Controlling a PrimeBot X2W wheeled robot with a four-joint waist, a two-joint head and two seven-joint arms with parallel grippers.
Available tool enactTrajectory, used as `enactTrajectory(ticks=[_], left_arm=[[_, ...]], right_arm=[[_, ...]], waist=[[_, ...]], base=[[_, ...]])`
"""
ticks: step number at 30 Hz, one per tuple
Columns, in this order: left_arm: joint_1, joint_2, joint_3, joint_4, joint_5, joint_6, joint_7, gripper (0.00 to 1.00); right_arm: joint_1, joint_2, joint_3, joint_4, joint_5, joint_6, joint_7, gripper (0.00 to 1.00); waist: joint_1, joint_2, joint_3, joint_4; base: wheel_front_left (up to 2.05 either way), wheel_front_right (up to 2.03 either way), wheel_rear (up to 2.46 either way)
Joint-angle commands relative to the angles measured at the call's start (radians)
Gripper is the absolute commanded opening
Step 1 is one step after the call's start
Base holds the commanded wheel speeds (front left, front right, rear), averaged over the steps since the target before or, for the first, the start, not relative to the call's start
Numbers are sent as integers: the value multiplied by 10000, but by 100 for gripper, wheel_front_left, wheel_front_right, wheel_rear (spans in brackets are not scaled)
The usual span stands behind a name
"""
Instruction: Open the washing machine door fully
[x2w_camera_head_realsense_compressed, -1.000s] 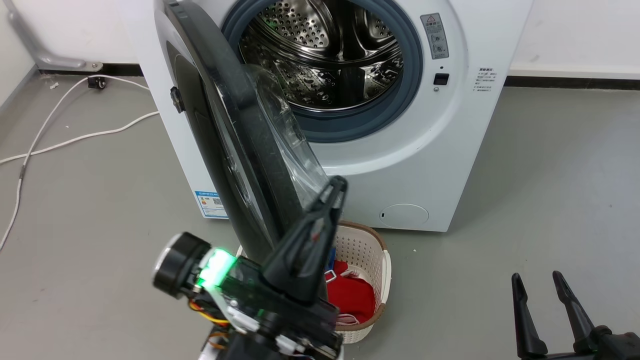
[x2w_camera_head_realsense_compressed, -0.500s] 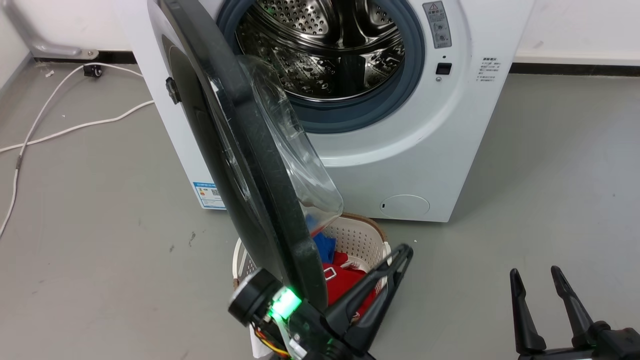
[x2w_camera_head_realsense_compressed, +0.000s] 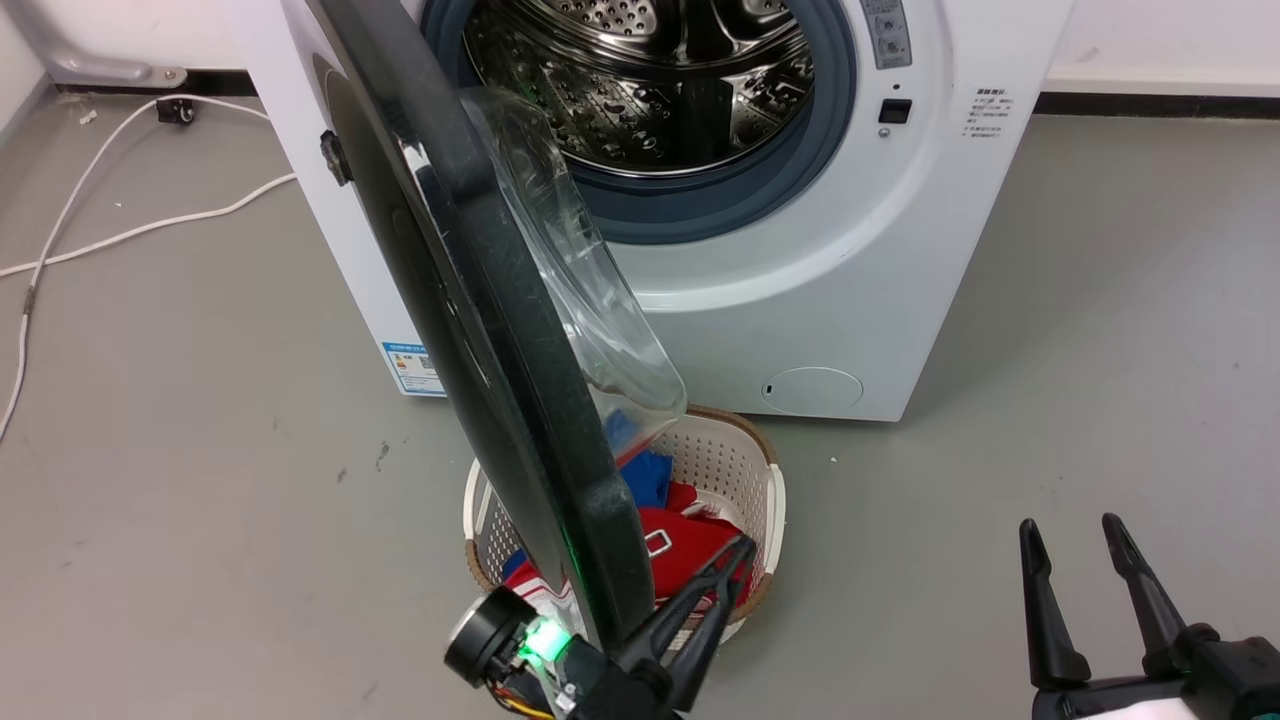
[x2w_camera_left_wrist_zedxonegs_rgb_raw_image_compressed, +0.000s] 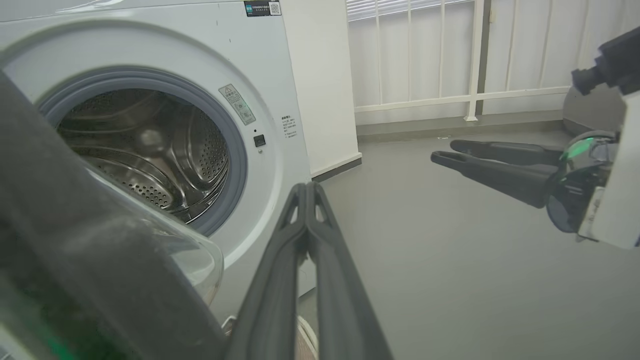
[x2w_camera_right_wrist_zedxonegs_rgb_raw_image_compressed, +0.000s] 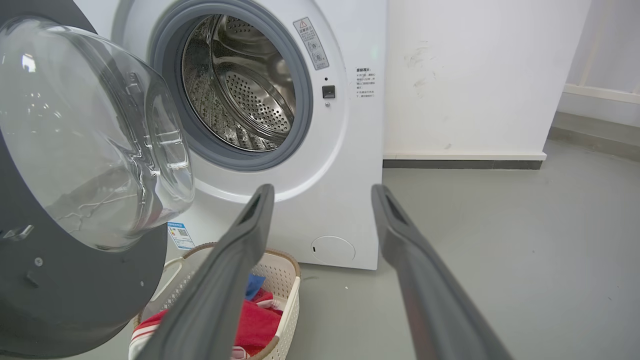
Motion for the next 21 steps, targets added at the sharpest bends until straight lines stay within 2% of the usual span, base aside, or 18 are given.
enactTrajectory(ticks=[1,9,21], left_arm=[[-46,34,94,137,-51,64,-27,0],[110,60,730,525,-300,396,-27,0],[512,299,2076,372,-501,1019,11,0]], right_arm=[[-154,30,10,21,-71,-2,-18,100],[-91,31,-36,114,-44,-2,-18,100],[55,31,95,202,23,-2,-18,100]], waist=[[0,-1,28,6],[0,-1,35,173],[0,-1,-67,623]], base=[[0,0,0],[0,0,0],[0,0,0]])
